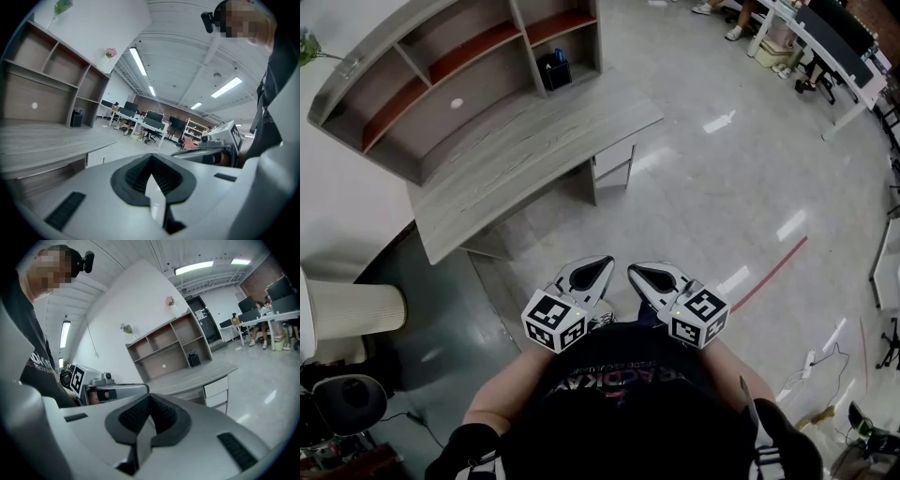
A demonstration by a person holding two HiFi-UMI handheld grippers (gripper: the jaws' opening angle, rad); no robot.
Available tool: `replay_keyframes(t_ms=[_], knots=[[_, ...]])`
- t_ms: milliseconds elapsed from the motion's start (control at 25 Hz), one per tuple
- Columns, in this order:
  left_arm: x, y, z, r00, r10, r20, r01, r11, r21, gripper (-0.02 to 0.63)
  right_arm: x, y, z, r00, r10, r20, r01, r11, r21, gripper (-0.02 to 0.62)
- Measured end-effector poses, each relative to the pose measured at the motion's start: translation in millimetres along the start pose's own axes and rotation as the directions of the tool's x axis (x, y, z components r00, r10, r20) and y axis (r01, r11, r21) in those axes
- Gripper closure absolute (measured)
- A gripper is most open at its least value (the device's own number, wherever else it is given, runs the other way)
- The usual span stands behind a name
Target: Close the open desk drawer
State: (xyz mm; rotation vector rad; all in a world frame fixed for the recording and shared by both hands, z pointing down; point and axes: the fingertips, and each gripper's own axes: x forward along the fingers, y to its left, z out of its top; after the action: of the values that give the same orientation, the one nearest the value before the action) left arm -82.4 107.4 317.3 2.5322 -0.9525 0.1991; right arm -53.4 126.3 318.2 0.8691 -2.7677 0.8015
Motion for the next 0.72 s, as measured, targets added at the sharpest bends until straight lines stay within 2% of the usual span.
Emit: replay_keyframes(t_ms=[200, 720], knots=[[-5.8, 6.1, 0.1, 1.000, 0.016, 0.009, -0.015, 1.000, -0.025, 0.595, 5.1, 4.5, -0.7, 1.000, 0.011, -0.013, -0.011, 1.000, 0.001, 0.578], [-5.7, 5.8, -3.3, 1.000, 0.011, 0.004, -0.011, 1.000, -0.016, 0.595, 9.7, 5.3, -5.3, 0.999, 0.012, -0.033, -0.011, 1.000, 0.003, 0.578]])
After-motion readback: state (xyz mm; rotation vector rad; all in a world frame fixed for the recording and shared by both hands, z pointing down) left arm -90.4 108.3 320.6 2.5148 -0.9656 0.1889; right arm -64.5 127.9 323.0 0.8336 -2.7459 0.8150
